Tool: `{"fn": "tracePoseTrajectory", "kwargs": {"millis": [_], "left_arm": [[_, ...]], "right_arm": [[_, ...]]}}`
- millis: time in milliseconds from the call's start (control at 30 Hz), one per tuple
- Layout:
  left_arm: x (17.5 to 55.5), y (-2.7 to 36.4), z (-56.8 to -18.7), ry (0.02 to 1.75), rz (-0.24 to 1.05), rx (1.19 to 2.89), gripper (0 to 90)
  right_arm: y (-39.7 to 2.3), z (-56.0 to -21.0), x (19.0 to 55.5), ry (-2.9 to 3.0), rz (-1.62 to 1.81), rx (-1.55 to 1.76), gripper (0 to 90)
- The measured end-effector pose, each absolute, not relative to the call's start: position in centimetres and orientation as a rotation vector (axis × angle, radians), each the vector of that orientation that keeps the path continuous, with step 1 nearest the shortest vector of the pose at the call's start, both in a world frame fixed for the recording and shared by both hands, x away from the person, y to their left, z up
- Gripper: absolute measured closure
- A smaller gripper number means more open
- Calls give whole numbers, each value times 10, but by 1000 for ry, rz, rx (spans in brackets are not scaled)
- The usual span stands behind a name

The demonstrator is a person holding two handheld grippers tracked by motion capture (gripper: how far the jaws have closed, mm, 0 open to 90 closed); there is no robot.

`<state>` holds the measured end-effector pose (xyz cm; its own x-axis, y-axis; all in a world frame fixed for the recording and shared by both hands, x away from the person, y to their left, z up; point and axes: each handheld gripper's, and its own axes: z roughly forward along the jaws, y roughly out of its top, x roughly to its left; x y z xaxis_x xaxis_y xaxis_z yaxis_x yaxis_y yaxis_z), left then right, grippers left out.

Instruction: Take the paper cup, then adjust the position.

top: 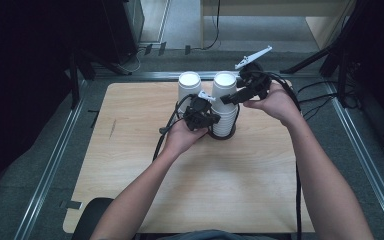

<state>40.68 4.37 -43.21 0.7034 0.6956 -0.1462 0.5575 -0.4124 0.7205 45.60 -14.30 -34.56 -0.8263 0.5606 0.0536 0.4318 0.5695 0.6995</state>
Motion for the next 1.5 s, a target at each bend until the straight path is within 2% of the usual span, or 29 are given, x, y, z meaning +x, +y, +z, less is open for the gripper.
{"fn": "tracePoseTrajectory", "kwargs": {"millis": [400,533,667,1500], "left_arm": [[406,43,-432,948,239,2124,868],[406,42,-432,948,249,2124,868],[406,42,-433,948,248,2123,869],[405,42,-433,941,287,2138,877]], "right_arm": [[-126,-341,472,2619,1050,865,157],[-120,-342,473,2617,1040,864,161],[-117,-340,473,2591,1049,876,202],[-109,-333,471,2595,957,795,237]]}}
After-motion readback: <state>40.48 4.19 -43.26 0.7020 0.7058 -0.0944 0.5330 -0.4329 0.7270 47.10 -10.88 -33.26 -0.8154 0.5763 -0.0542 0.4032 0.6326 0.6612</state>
